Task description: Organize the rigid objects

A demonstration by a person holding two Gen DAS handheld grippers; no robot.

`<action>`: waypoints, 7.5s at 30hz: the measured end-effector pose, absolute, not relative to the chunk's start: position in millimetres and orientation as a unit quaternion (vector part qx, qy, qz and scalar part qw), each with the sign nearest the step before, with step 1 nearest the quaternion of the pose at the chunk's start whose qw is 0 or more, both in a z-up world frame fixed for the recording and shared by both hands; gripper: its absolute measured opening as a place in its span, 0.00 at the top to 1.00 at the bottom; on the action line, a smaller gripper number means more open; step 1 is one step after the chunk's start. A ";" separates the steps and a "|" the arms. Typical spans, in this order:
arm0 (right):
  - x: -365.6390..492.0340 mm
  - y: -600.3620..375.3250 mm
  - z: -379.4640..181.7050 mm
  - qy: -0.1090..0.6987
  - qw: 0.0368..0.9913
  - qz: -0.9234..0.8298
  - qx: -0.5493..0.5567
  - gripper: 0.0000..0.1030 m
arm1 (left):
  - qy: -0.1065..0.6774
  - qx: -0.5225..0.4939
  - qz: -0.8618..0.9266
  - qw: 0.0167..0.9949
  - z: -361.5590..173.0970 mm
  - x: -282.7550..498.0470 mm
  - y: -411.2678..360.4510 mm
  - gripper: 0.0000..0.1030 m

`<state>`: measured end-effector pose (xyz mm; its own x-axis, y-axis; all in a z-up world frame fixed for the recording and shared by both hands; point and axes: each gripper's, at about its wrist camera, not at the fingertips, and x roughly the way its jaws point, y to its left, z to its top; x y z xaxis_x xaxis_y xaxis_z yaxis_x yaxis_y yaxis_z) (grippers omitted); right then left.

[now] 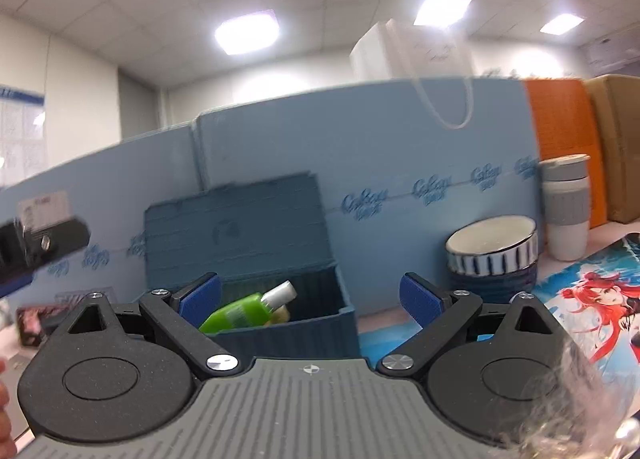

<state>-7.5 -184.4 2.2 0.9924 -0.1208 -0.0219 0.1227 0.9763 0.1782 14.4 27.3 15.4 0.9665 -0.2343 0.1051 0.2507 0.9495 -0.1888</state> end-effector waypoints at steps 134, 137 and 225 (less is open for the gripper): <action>-30.9 -177.3 -2.4 -0.091 0.993 -0.069 0.035 0.00 | -0.103 0.008 -0.031 0.994 -1.3 -2.6 0.1 0.00; -31.0 -177.2 -2.4 -0.091 0.993 -0.069 0.035 0.00 | -0.104 0.008 -0.031 0.994 -1.2 -2.5 0.1 0.00; -31.0 -178.0 -1.9 -0.090 0.993 -0.068 0.035 0.00 | -0.102 0.008 -0.031 0.994 -1.0 -1.1 -0.1 0.00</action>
